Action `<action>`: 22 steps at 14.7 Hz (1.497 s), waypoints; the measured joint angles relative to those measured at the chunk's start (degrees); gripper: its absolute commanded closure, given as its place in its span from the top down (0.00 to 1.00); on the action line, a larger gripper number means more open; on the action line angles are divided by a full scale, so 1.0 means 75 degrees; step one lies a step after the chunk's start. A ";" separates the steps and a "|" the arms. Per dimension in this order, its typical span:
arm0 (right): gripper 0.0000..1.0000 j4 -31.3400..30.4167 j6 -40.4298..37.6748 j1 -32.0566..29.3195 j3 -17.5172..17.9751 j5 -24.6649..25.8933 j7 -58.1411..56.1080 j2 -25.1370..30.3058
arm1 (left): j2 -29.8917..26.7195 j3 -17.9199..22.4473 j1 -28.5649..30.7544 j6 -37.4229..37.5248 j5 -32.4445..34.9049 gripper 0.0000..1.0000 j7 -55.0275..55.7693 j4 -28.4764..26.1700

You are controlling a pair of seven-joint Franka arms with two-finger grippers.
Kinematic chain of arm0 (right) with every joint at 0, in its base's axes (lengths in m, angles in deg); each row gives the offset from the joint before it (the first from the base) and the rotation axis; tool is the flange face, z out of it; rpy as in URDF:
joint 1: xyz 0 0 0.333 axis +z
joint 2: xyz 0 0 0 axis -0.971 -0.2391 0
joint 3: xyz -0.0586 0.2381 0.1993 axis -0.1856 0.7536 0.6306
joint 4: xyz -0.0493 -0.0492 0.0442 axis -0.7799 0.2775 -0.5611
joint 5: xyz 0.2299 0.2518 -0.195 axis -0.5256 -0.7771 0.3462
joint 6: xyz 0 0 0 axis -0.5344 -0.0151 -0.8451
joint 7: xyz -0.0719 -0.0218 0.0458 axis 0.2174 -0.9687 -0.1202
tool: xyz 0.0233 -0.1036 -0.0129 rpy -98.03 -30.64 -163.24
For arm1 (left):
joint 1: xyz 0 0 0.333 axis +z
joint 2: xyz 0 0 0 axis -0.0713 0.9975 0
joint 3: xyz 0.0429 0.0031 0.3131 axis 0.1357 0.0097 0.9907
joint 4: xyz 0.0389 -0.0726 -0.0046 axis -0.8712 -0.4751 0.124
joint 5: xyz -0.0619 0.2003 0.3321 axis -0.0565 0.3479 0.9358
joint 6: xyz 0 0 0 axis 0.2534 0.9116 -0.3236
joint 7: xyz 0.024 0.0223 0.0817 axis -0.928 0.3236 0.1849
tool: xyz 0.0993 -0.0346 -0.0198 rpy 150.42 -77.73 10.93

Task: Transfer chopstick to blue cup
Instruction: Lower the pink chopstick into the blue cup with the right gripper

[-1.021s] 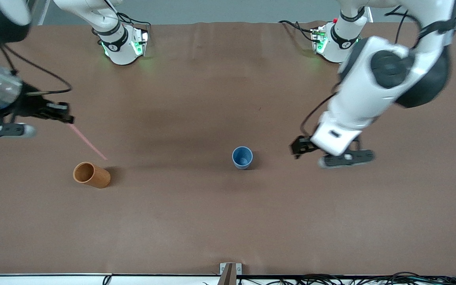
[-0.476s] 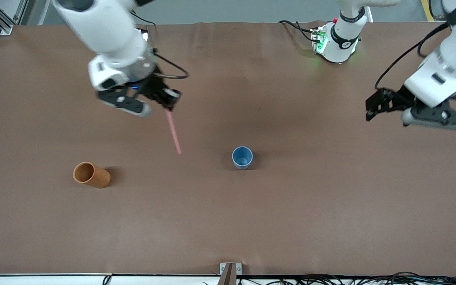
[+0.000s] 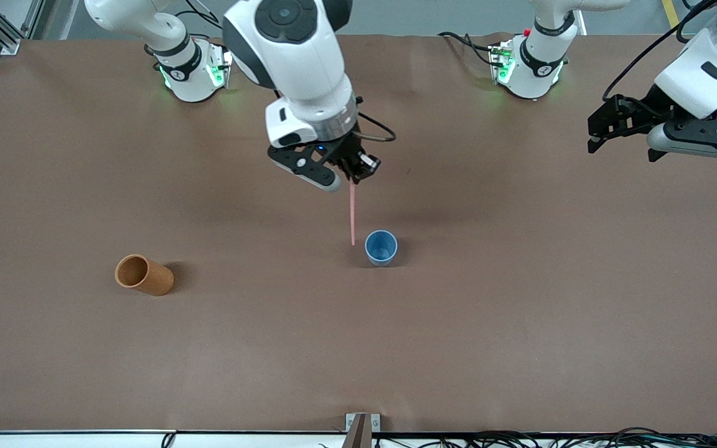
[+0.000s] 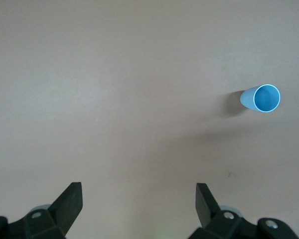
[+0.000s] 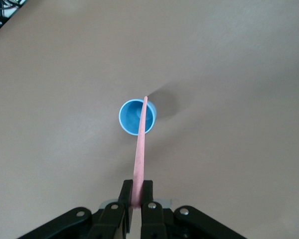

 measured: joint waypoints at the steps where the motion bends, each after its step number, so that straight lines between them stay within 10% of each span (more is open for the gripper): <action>1: 0.01 0.0035 0.0126 0.0051 0.0001 -0.0059 0.0068 -0.0116 | 0.0000 0.0001 0.0044 0.0000 0.0000 1.00 -0.0001 -0.0042; 19: 0.09 -0.0013 0.1093 0.0370 0.0005 -0.0345 0.0179 -0.1258 | 0.0010 0.0158 0.0203 -0.0031 -0.0001 1.00 -0.0028 -0.0118; 22: 0.39 -0.0232 0.1591 0.0423 0.0006 -0.0337 0.0179 -0.1409 | 0.0044 0.0282 0.0208 -0.0056 -0.0001 1.00 -0.0032 -0.0118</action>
